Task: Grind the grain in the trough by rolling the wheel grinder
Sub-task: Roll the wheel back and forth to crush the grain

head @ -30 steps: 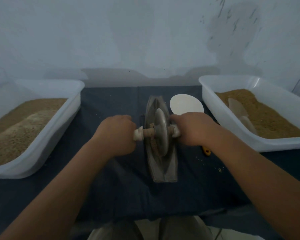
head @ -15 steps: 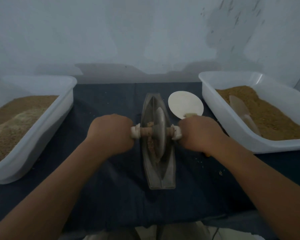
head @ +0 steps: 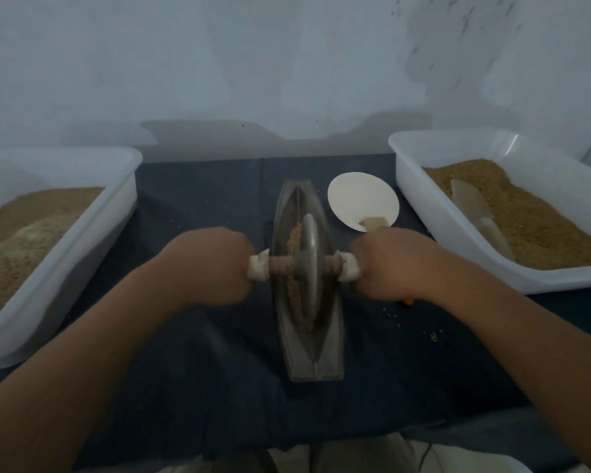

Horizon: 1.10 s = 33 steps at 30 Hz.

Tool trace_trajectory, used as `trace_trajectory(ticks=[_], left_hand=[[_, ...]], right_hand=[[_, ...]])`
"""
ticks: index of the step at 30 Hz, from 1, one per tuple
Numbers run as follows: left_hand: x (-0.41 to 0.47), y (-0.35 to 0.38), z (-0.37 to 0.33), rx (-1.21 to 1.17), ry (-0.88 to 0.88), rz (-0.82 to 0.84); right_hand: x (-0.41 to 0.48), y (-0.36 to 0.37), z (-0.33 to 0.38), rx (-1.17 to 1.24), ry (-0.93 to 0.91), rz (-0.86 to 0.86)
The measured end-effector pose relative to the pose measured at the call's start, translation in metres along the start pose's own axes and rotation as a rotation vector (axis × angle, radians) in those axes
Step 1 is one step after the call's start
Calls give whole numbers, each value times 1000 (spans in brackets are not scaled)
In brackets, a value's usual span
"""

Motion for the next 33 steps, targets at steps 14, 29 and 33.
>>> trace_trajectory(ticks=[14, 29, 33], left_hand=[[-1, -1, 0, -73, -71, 13], [27, -21, -5, -68, -126, 2], [-3, -4, -4, -12, -9, -4]], right_hand=[[0, -11, -9, 60, -7, 35], [40, -14, -16, 41, 132, -109], [-5, 7, -17, 102, 50, 81]])
Point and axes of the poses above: each hand's wrist, its own x-axis towards the middle knuckle, its own y-axis out of the palm, z = x × y, the point moved 2 cm from there along x, towards the middle knuckle, and after that the axes turned 1 degree about -x, right-handed, at the moved point
